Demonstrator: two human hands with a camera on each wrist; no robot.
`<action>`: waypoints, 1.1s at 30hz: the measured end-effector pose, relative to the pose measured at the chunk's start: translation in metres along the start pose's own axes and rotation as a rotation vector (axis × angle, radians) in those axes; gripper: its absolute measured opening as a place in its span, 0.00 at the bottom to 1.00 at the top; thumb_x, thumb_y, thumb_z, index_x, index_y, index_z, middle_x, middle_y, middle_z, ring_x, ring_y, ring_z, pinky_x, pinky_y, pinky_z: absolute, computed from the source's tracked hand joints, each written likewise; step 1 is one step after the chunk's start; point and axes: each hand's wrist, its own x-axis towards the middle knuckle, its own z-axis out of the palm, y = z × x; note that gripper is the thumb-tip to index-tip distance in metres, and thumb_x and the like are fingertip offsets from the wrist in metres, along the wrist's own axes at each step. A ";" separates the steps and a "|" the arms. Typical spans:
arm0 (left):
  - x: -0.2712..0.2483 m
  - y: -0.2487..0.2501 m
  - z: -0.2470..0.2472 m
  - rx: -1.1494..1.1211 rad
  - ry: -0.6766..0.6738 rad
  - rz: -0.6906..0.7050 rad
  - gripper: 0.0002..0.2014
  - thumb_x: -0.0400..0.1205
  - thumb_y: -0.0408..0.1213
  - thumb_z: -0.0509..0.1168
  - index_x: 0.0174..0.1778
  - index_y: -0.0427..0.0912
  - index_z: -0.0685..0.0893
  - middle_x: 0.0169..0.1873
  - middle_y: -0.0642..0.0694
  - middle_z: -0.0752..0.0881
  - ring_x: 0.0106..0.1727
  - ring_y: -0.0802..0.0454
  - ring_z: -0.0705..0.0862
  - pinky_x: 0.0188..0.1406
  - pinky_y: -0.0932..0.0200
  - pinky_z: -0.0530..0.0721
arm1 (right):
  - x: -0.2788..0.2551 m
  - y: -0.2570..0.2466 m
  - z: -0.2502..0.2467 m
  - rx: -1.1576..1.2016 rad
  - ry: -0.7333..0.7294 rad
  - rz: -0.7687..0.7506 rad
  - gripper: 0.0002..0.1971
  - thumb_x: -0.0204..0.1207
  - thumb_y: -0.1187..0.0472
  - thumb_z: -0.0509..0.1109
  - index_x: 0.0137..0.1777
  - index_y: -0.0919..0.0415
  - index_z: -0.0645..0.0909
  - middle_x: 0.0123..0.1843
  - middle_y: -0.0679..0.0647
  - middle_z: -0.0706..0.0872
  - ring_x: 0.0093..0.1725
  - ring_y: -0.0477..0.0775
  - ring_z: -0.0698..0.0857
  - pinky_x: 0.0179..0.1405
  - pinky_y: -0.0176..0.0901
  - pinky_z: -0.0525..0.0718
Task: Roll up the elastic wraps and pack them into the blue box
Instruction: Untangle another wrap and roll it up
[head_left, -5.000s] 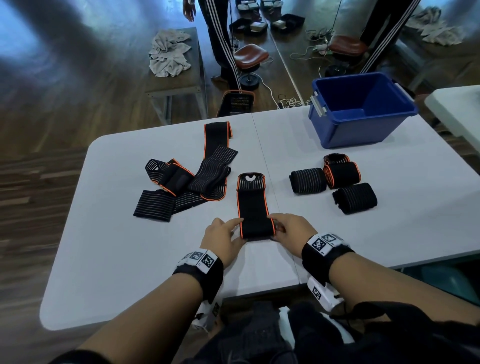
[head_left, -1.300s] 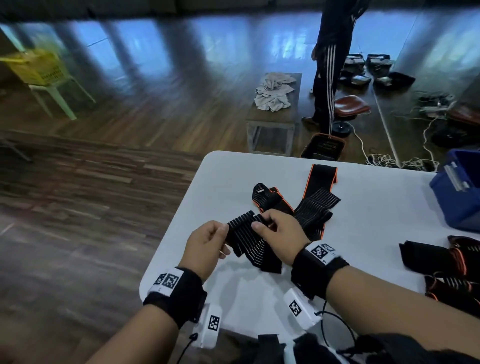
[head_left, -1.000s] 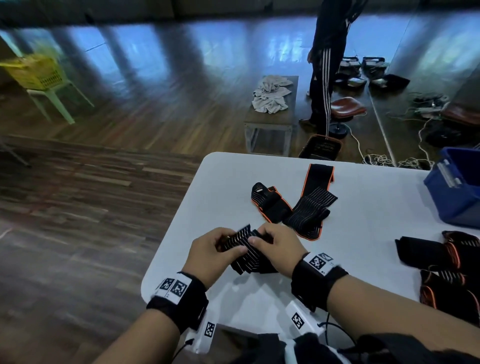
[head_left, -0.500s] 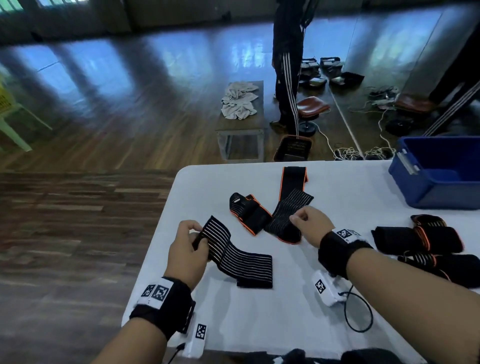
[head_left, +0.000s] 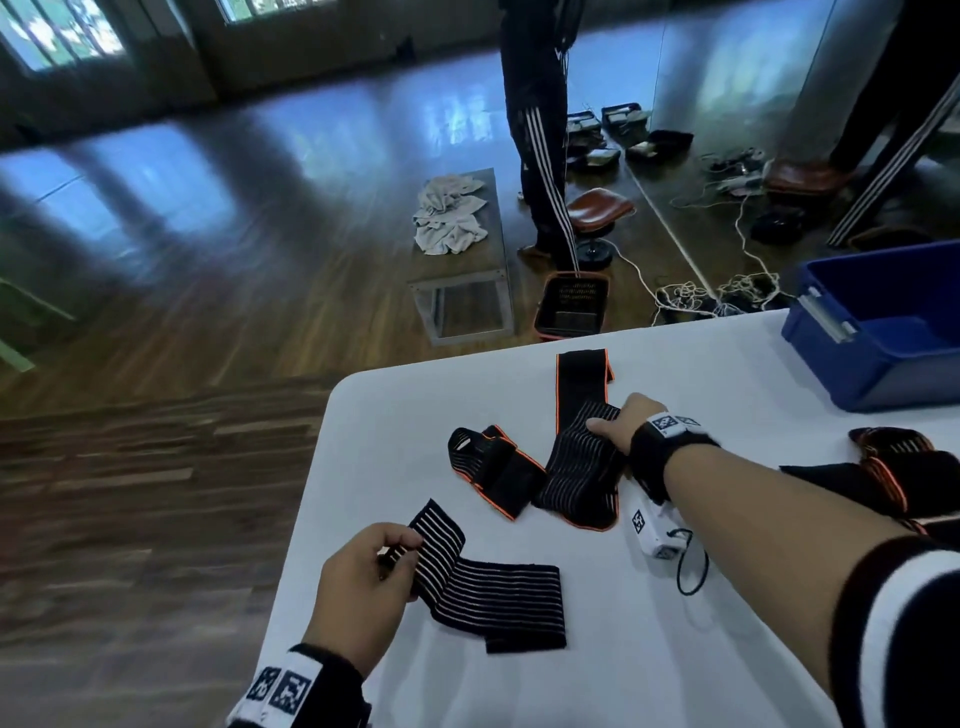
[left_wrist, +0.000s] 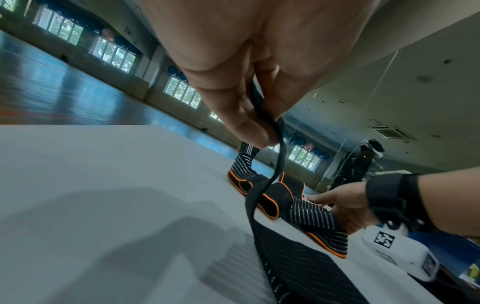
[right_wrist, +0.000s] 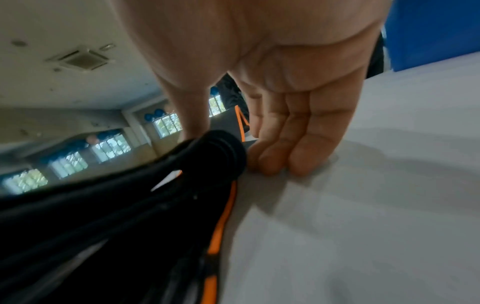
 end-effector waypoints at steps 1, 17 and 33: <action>0.001 -0.002 0.000 0.011 -0.003 0.001 0.15 0.80 0.22 0.68 0.40 0.49 0.88 0.32 0.42 0.90 0.30 0.46 0.89 0.35 0.50 0.89 | 0.001 -0.006 0.000 -0.030 -0.011 0.011 0.30 0.66 0.37 0.79 0.50 0.62 0.74 0.48 0.60 0.85 0.47 0.63 0.84 0.43 0.48 0.79; 0.010 0.040 0.013 0.051 0.020 0.085 0.14 0.77 0.26 0.73 0.44 0.53 0.90 0.37 0.55 0.91 0.36 0.53 0.87 0.42 0.54 0.89 | -0.047 -0.016 -0.022 0.594 -0.026 -0.314 0.24 0.69 0.78 0.74 0.60 0.54 0.87 0.55 0.57 0.88 0.48 0.55 0.89 0.46 0.47 0.89; -0.016 0.182 0.050 -0.368 0.008 0.193 0.13 0.86 0.34 0.64 0.42 0.45 0.94 0.40 0.41 0.93 0.41 0.47 0.90 0.41 0.49 0.88 | -0.184 -0.018 -0.120 0.707 -0.389 -0.847 0.26 0.67 0.84 0.68 0.49 0.52 0.91 0.51 0.61 0.91 0.49 0.52 0.89 0.51 0.51 0.88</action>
